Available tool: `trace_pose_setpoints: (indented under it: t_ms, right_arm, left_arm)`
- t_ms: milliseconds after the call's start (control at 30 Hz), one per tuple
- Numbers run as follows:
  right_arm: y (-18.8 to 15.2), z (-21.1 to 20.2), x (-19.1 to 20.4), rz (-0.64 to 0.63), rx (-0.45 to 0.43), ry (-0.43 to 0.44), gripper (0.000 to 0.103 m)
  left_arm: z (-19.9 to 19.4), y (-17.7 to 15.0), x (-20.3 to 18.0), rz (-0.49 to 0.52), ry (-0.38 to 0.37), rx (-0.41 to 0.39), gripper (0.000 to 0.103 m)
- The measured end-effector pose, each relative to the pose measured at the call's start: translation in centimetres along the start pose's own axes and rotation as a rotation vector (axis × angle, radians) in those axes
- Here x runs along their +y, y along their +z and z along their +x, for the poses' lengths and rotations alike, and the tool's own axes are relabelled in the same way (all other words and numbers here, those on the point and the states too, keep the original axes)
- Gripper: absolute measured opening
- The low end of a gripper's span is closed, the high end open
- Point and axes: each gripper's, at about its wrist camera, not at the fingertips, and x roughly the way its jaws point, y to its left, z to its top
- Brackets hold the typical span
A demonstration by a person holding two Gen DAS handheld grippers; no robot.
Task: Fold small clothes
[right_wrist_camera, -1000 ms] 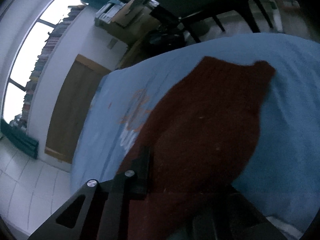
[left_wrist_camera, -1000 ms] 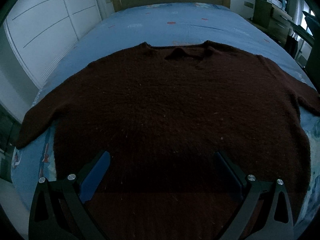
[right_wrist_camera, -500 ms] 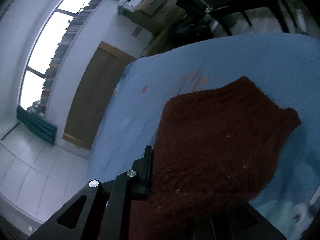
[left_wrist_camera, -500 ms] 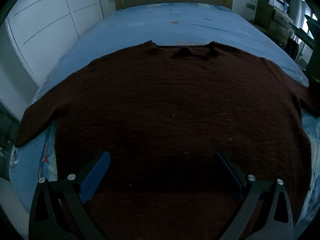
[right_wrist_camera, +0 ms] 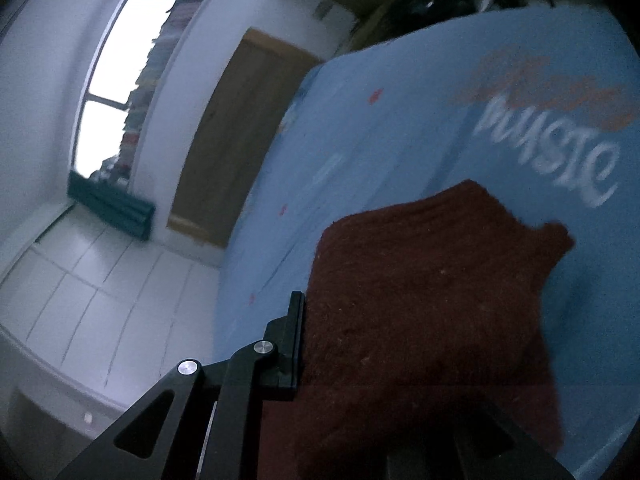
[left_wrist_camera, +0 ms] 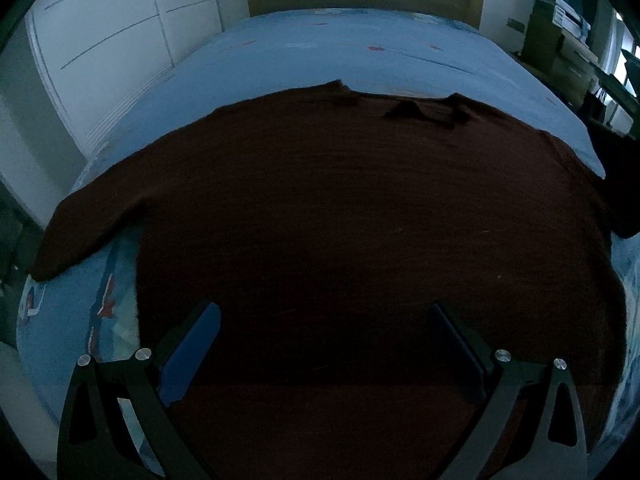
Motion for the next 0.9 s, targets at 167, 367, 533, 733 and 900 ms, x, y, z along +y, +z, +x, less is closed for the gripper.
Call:
trace_pose_setpoints:
  t_ms: [167,367,533,733,900]
  right_arm:
    - [-3.6,3.5,4.6,-0.029,0.094,0.073,0.009]
    - [-8.5,8.2,11.0,-0.093,0.216,0.127,0.009]
    - [-12.7,11.8,15.1,-0.139,0.299,0.149,0.009]
    - [-19.2,15.4,18.5,-0.274,0.387,0.089,0.010]
    - [-25.1,16.7,17.9,-0.421,0.471,-0.027,0.012]
  left_arm:
    - [-0.5,-0.6,2.4,-0.037,0.002,-0.004,0.102]
    - [-1.6,-1.2,6.1,-0.090,0.025,-0.012,0.102]
    - [-2.8,-1.8,9.2,-0.120,0.051,-0.026,0.102]
    - [-3.9,-2.9,11.5,-0.136,0.074,-0.018,0.102]
    - [-4.9,-3.7,13.0,-0.148,0.088,-0.020,0.102]
